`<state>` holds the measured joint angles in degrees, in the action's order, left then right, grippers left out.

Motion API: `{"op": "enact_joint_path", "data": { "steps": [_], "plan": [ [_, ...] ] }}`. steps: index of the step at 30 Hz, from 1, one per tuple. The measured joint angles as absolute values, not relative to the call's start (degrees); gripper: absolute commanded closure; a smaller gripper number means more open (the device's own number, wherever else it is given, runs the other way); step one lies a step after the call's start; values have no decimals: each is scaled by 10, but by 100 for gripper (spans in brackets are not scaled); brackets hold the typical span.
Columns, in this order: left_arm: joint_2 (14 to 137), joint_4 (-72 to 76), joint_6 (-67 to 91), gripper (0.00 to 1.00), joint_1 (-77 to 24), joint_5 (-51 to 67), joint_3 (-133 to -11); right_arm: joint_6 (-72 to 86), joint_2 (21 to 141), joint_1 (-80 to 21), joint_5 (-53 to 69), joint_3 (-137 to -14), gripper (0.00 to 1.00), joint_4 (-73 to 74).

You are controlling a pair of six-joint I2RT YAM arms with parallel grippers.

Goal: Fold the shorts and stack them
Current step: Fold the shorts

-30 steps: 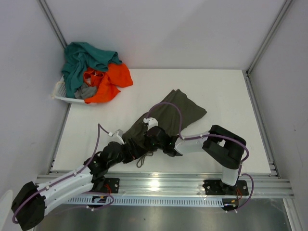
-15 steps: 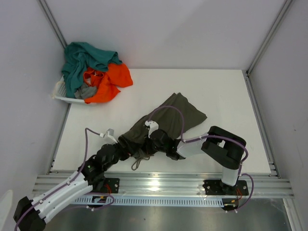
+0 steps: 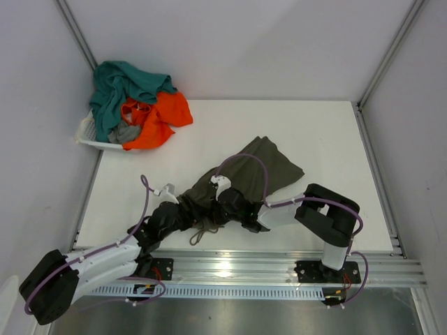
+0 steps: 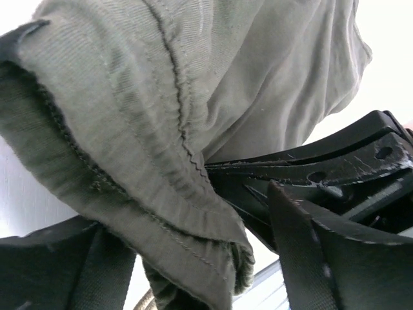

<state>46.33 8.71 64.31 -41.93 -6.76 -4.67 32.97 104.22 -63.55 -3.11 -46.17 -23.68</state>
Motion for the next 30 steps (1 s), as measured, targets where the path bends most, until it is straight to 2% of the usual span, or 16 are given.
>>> {"op": "enact_joint_path", "data": {
  "steps": [5,6,9,10,12,20,25,29,30],
  "plan": [
    [479,93,637,55,-418,-69,-44,330,1039,-636,-33,-454,100,-244],
    [475,88,635,66,-418,-70,-43,330,1037,-636,-33,-450,100,-248],
    [463,66,624,80,-418,-70,-38,331,1029,-636,-32,-436,100,-255],
    [462,62,621,89,-417,-69,-38,333,1025,-636,-32,-431,100,-257],
    [463,57,613,100,-416,-66,-39,339,1016,-636,-32,-418,100,-262],
    [539,85,592,100,-389,-28,-71,349,982,-636,-42,-389,100,-257],
    [565,63,561,100,-366,-17,-103,347,936,-637,-74,-387,97,-201],
    [572,1,525,100,-357,-22,-149,333,880,-639,-110,-390,92,-140],
    [574,-14,517,100,-357,-24,-163,328,868,-640,-118,-394,88,-127]
  ]
}}
